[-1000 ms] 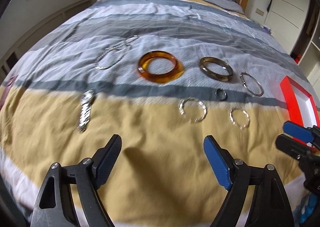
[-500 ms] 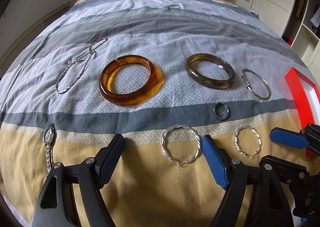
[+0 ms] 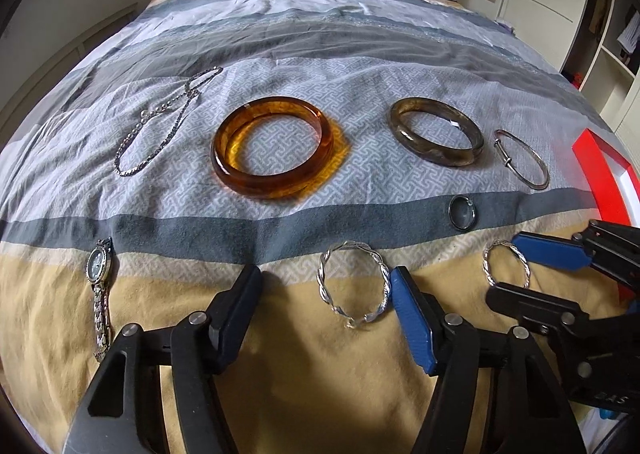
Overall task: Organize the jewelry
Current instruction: 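Grasp a twisted silver hoop with the left tool while the right tool grasps another hoop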
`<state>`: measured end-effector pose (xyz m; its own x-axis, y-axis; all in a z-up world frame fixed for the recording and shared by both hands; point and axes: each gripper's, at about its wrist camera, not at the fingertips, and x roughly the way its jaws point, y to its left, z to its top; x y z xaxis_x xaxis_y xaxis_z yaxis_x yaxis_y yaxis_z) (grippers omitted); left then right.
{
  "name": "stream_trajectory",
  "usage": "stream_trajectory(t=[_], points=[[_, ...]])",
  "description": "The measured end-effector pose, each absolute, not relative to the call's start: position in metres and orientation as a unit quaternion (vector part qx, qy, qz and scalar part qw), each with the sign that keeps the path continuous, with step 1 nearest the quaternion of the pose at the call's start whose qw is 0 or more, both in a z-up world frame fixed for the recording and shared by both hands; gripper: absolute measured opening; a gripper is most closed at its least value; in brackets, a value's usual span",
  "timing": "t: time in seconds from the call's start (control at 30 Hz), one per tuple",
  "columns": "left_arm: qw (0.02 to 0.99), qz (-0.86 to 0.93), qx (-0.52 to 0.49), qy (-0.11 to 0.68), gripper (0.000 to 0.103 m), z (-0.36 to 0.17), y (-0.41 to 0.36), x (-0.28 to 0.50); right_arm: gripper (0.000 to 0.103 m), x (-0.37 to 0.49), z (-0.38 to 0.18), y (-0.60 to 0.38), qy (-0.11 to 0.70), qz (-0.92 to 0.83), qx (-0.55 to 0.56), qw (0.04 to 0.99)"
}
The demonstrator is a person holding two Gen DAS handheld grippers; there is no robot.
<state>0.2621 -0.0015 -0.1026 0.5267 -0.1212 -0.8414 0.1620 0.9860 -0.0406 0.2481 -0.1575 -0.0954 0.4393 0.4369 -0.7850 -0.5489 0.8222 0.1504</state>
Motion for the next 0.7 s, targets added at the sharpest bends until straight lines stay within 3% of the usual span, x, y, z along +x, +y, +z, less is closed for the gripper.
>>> stream_trajectory(t=[0.43, 0.6, 0.7], points=[[0.876, -0.070, 0.057, 0.473, 0.065, -0.104, -0.011, 0.256, 0.037, 0.235, -0.092, -0.165, 0.442, 0.278, -0.068, 0.850], [0.876, -0.084, 0.044, 0.474, 0.040, -0.098, -0.012, 0.249, 0.037, 0.219, -0.078, -0.183, 0.441, 0.269, -0.045, 0.855], [0.874, -0.086, 0.027, 0.478, 0.039, -0.094, -0.009, 0.243, 0.037, 0.207, -0.069, -0.192, 0.439, 0.263, -0.034, 0.859]])
